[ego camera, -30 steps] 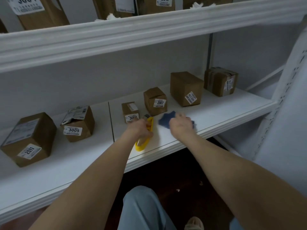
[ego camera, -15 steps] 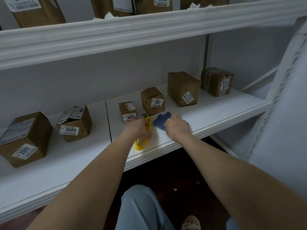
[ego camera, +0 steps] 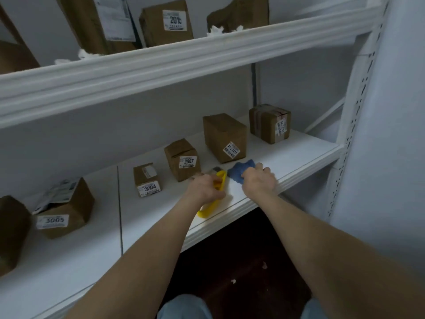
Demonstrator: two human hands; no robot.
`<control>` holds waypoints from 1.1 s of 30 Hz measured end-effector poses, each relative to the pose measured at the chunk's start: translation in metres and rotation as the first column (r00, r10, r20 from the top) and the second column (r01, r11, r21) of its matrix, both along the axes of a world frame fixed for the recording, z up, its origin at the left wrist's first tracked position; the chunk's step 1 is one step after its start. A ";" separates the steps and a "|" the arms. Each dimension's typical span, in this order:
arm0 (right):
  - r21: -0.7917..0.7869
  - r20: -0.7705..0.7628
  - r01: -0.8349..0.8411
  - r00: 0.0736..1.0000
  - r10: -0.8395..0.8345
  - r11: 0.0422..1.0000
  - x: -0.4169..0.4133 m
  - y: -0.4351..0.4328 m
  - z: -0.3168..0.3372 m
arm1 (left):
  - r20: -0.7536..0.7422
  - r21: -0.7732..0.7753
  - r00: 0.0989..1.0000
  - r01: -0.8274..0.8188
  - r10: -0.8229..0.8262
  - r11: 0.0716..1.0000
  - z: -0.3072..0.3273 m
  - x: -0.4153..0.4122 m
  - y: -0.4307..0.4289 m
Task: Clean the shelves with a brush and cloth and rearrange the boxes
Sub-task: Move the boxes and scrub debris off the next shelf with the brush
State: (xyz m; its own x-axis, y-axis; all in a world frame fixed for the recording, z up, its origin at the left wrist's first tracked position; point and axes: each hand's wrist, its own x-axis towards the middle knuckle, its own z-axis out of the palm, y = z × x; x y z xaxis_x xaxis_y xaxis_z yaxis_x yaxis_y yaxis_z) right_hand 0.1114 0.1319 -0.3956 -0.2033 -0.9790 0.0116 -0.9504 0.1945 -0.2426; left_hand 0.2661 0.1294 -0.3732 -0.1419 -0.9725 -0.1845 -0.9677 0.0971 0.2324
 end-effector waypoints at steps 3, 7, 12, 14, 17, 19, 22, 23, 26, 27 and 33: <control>0.025 0.033 0.094 0.995 -0.095 0.995 -0.010 -0.030 0.004 | -0.032 -0.017 0.999 0.023 -0.024 1.000 0.000 -0.040 -0.026; 0.060 0.057 0.192 0.979 -0.196 0.980 -0.042 -0.070 0.010 | -0.030 -0.018 0.998 0.056 -0.056 0.998 0.001 -0.075 -0.055; 0.154 0.074 0.236 0.966 -0.249 0.960 -0.067 -0.094 0.016 | -0.059 -0.014 0.995 0.076 -0.076 0.997 0.009 -0.104 -0.073; 0.204 0.084 0.242 0.961 -0.263 0.949 -0.075 -0.098 0.020 | -0.096 0.049 0.993 0.078 -0.073 0.996 0.018 -0.112 -0.077; 0.232 0.090 0.215 0.966 -0.241 0.949 -0.090 -0.092 0.026 | -0.129 0.127 0.989 0.085 -0.068 0.988 0.035 -0.122 -0.077; 0.224 0.146 0.182 0.965 -0.218 0.957 -0.101 -0.084 0.031 | -0.140 0.165 0.987 0.098 -0.075 0.981 0.044 -0.128 -0.078; 0.395 0.267 0.139 0.928 -0.259 0.908 -0.116 -0.072 0.042 | -0.131 0.213 0.987 0.123 -0.096 0.969 0.056 -0.138 -0.071; 0.465 0.324 0.116 0.900 -0.291 0.878 -0.121 -0.070 0.049 | -0.121 0.235 0.987 0.131 -0.105 0.963 0.064 -0.143 -0.067; 0.495 0.408 0.110 0.846 -0.342 0.862 -0.133 -0.064 0.072 | -0.092 0.266 0.986 0.158 -0.138 0.951 0.082 -0.159 -0.057; 0.479 0.409 0.126 0.844 -0.347 0.869 -0.139 -0.062 0.082 | -0.091 0.265 0.986 0.158 -0.139 0.951 0.092 -0.165 -0.052; 0.515 0.299 0.112 0.906 -0.301 0.850 -0.181 -0.034 0.174 | -0.220 0.319 0.968 0.187 -0.119 0.929 0.171 -0.202 -0.025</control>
